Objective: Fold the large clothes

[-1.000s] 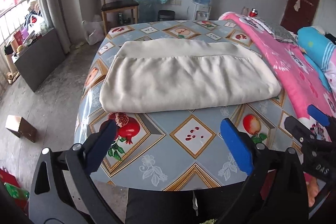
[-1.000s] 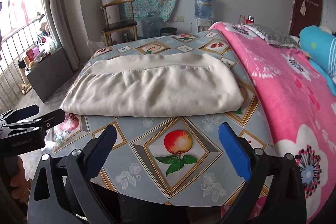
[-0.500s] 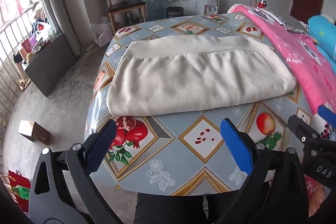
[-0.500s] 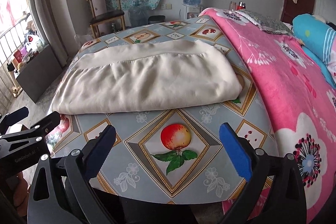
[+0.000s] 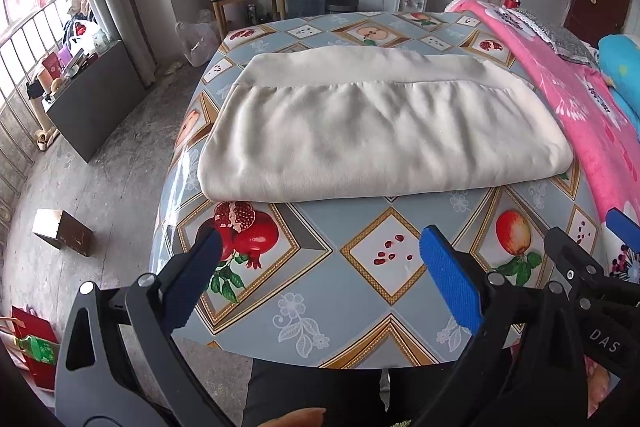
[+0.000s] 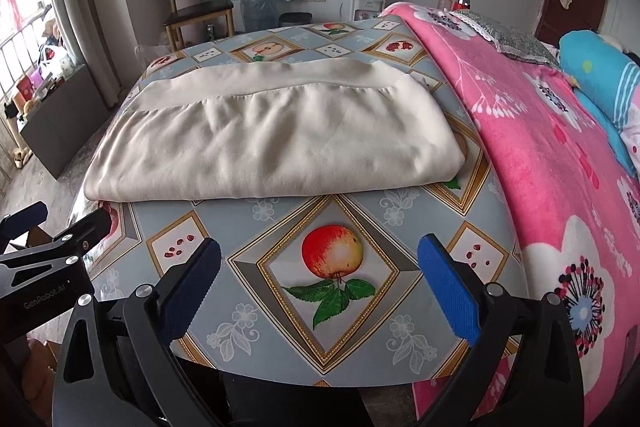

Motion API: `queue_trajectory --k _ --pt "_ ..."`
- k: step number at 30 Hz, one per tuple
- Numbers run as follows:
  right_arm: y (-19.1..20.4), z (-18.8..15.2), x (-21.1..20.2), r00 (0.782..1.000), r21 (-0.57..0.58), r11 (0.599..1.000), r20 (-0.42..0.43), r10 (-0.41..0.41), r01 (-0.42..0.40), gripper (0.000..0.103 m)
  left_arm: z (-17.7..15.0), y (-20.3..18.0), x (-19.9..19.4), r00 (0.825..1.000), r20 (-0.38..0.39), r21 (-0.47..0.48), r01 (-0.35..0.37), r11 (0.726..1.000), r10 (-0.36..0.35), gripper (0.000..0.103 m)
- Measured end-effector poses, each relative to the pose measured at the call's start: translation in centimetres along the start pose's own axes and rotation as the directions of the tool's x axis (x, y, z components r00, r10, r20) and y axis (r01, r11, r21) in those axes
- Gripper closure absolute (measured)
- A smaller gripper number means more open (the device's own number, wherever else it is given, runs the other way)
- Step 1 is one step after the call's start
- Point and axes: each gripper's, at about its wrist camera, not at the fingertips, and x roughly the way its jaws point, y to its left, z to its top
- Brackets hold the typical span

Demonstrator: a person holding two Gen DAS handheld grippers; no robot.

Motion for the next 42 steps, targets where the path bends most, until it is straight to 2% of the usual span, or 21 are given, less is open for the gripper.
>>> queue_trajectory --k 20,42 --pt "-0.10 0.31 0.12 1.000 -0.010 1.000 -0.009 -0.028 0.027 0.007 0.19 -0.54 0.37 0.999 -0.024 -0.004 0.045 0.999 -0.045 0.008" --pt "0.06 0.28 0.34 0.999 -0.013 0.999 -0.012 -0.034 0.033 0.007 0.14 -0.60 0.59 0.998 -0.028 -0.005 0.049 0.999 -0.049 0.008"
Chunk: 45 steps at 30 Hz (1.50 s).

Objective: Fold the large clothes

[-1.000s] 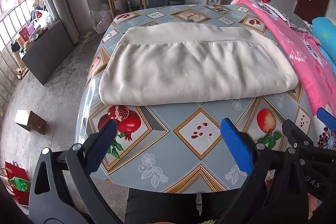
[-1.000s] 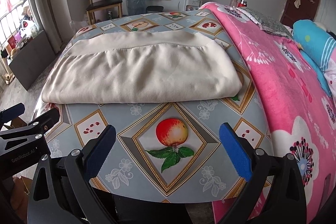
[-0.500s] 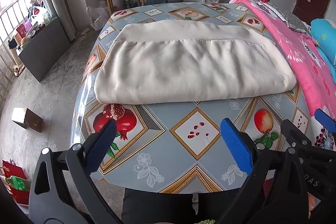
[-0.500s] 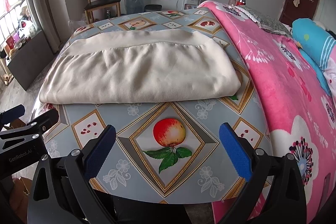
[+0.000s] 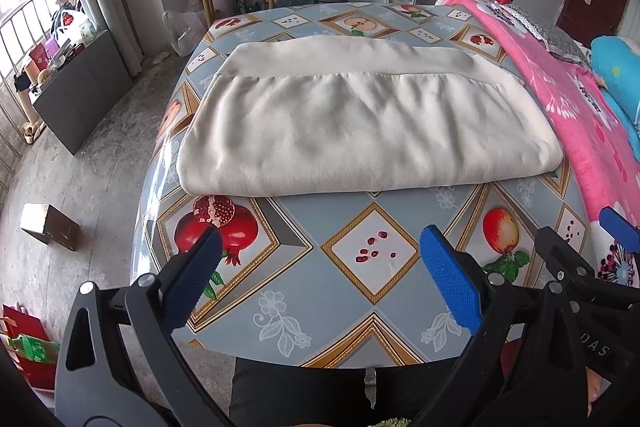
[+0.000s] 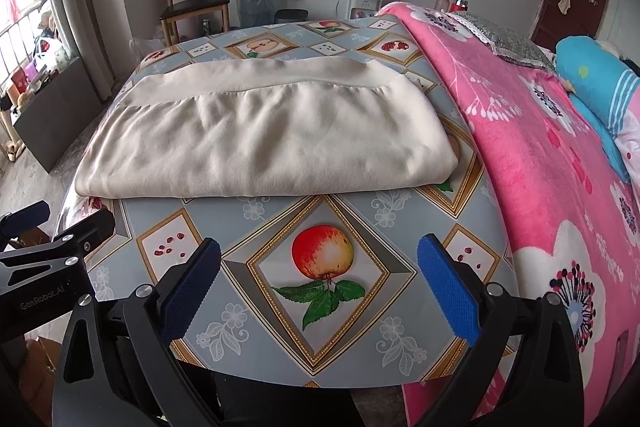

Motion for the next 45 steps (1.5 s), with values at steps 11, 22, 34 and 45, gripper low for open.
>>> queue_trajectory --k 11,22,34,45 --pt "-0.08 0.05 -0.08 1.000 0.003 1.000 -0.001 -0.004 0.004 0.007 -0.37 -0.43 0.26 1.000 -0.006 0.001 0.002 1.000 -0.002 0.008" --pt "-0.09 0.08 -0.09 1.000 0.001 1.000 -0.002 -0.005 0.005 0.007 -0.43 -0.40 0.42 1.000 -0.011 0.000 0.004 1.000 -0.004 0.008" --pt "-0.13 0.14 -0.04 1.000 0.000 1.000 -0.003 -0.006 0.006 0.007 -0.47 -0.48 0.46 1.000 -0.012 -0.001 0.007 1.000 -0.007 0.008" --pt "-0.21 0.21 -0.01 1.000 -0.004 1.000 -0.001 -0.010 0.010 0.007 -0.36 -0.25 0.47 1.000 -0.011 -0.002 0.010 1.000 -0.010 0.008"
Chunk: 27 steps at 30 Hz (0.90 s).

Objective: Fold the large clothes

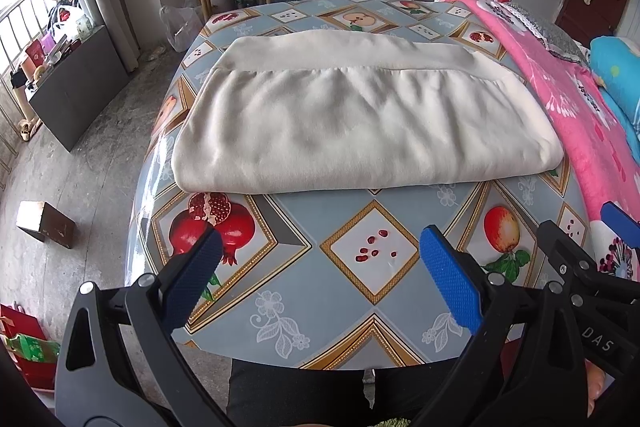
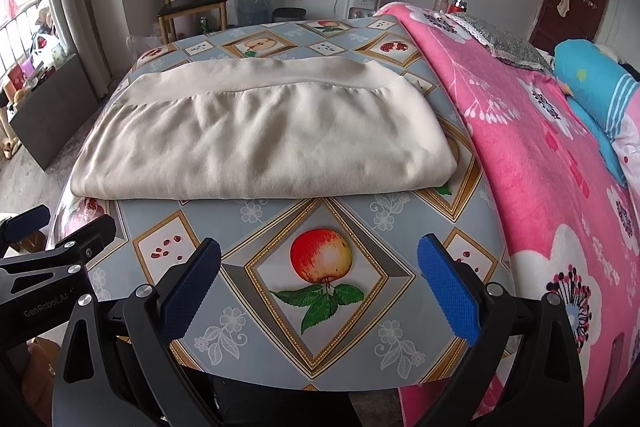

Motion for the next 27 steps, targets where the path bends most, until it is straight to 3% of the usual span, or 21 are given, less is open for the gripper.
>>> queue_trajectory --k 27 --pt "0.05 0.32 -0.11 1.000 -0.011 1.000 -0.002 -0.001 0.001 0.007 -0.05 -0.15 -0.02 1.000 0.001 -0.001 0.001 1.000 -0.001 0.008"
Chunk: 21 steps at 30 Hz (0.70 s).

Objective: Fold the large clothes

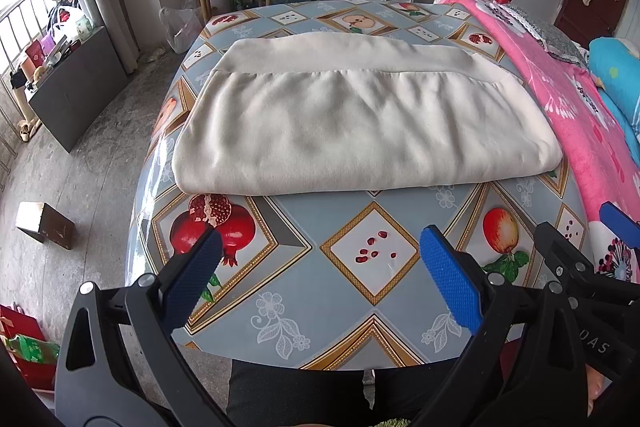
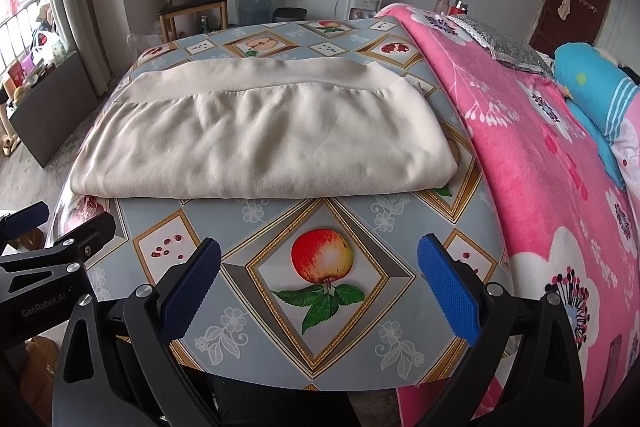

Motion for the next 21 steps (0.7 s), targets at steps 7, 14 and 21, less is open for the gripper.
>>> queue_trajectory --k 7,14,21 --pt "-0.01 0.00 0.02 1.000 -0.003 1.000 0.001 -0.001 0.001 0.007 -0.03 -0.05 0.00 1.000 0.000 0.001 0.001 1.000 -0.001 0.008" --pt "0.08 0.00 0.03 1.000 -0.003 1.000 0.002 0.000 0.000 0.007 0.05 0.09 -0.02 1.000 0.000 0.000 0.000 1.000 0.000 0.008" --pt "0.04 -0.01 0.03 1.000 -0.004 1.000 0.001 -0.001 0.001 0.007 0.00 0.02 -0.03 1.000 -0.001 0.000 0.000 1.000 0.000 0.008"
